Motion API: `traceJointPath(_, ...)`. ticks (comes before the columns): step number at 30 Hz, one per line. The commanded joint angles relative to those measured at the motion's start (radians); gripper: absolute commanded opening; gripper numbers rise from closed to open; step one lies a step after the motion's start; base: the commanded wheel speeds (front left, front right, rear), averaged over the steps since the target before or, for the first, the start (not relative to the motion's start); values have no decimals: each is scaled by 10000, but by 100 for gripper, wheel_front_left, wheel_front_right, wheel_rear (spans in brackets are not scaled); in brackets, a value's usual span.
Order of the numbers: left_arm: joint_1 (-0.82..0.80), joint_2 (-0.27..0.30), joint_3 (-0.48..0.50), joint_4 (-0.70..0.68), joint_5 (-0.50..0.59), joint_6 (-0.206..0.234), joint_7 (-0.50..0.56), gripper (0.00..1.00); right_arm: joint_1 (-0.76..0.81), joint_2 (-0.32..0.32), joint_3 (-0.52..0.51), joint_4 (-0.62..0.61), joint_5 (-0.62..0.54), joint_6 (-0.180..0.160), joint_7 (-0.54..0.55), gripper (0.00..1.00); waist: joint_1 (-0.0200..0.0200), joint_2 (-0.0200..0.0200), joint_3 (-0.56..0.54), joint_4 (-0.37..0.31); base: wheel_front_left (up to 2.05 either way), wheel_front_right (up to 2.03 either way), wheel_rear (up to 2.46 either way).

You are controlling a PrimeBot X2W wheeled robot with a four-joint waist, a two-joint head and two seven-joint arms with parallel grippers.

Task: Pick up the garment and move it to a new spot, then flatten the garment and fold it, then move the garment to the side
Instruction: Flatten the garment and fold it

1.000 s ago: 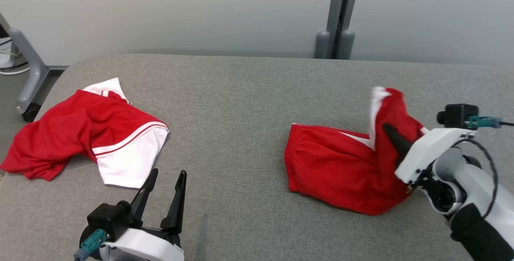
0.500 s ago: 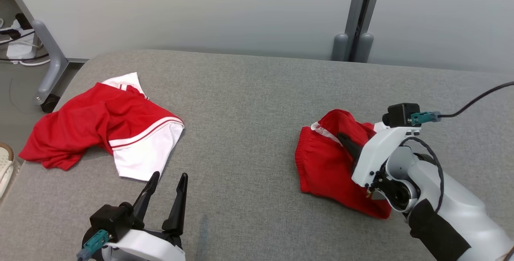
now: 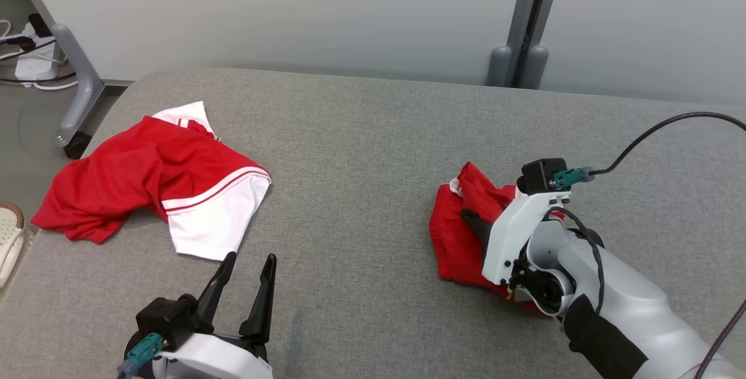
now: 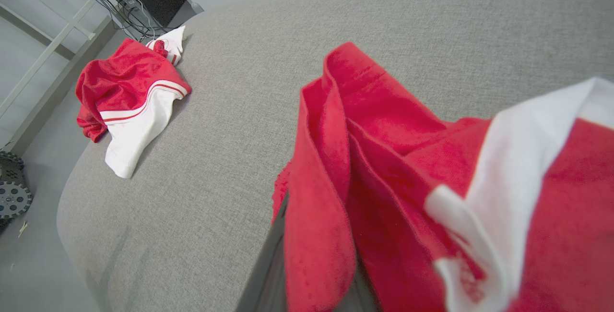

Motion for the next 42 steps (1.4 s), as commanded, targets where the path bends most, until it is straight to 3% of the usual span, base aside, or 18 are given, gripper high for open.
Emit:
traceJointPath(1,-166,22,29,26,20,-28,-18,100,-106,39,54,65,36,5,-68,45,0,-1,-9,-14,0,0,0)
traceJointPath(2,-157,20,27,49,16,-31,-18,100,-113,58,109,96,62,5,-73,95,0,-1,-15,-24,0,0,0)
traceJointPath(3,-152,15,23,70,12,-35,-16,100,-117,78,161,122,89,5,-83,100,0,-1,-20,-35,0,0,0)
traceJointPath(16,41,-10,91,226,43,-41,-18,100,-145,-348,1033,-782,27,5,-444,100,0,-1,-274,-393,0,0,0)
traceJointPath(26,293,-26,172,178,139,-43,-18,100,230,-1561,763,-2693,511,3,-1213,100,0,-1,-516,-709,0,0,0)
traceJointPath(33,453,-47,259,27,205,-45,-18,100,908,-3057,-333,-3767,-292,5,-3013,100,0,-1,-618,-896,0,0,0)
traceJointPath(38,478,-49,399,-217,246,-47,-18,100,2129,-3261,-1579,-4000,-819,5,-3554,100,0,-1,-567,-901,0,0,0)
traceJointPath(42,531,9,598,-470,262,-47,-18,100,3285,-2994,-2778,-4275,-1463,5,-3679,100,0,-1,-489,-925,0,0,0)
